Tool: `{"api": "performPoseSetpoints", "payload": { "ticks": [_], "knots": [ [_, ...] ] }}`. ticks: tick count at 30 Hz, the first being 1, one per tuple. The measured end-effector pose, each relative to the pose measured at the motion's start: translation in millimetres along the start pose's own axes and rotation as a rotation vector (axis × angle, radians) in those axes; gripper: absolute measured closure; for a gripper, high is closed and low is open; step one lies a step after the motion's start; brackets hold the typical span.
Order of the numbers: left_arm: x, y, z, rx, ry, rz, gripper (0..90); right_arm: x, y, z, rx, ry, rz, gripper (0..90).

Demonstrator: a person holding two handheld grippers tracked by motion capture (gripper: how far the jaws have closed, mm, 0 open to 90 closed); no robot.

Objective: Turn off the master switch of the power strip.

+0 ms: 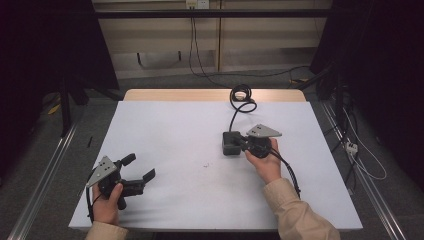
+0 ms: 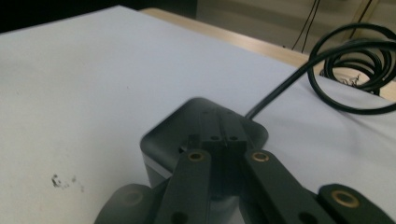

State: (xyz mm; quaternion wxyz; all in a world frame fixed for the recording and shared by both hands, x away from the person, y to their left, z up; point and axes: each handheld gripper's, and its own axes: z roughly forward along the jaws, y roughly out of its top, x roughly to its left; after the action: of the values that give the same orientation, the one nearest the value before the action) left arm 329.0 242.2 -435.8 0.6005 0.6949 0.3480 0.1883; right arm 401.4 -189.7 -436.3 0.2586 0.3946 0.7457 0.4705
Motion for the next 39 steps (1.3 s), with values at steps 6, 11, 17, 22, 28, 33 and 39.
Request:
{"api": "performPoseSetpoints", "payload": {
  "ticks": [6,11,17,22,28,33,39],
  "knots": [
    [0.5,-0.2,-2.0,-0.002,0.007,-0.003,3.1,-0.3,2.3,-3.3,-0.032,0.02,0.022,90.0],
    [0.1,-0.5,-3.6,0.0,0.008,-0.002,3.1,0.8,2.0,-3.5,-0.025,0.029,0.018,90.0],
    [1.1,-0.9,-5.0,0.001,0.009,-0.006,3.1,0.5,3.9,-6.6,-0.04,0.043,0.036,90.0],
    [-0.2,-0.7,-1.8,0.002,0.003,-0.007,3.1,2.0,5.4,-10.9,-0.043,0.052,0.051,75.8],
    [0.3,-1.0,-1.7,0.005,0.002,-0.009,3.1,5.3,8.7,-16.0,-0.052,0.074,0.045,60.1],
    [-0.1,-1.1,-1.6,0.009,-0.002,-0.004,3.1,7.5,9.8,-20.0,-0.039,0.097,0.055,50.2],
    [0.1,-1.4,-2.8,0.008,0.003,-0.005,3.1,8.9,6.9,-27.3,-0.038,0.112,0.047,40.5]
  ]
}}
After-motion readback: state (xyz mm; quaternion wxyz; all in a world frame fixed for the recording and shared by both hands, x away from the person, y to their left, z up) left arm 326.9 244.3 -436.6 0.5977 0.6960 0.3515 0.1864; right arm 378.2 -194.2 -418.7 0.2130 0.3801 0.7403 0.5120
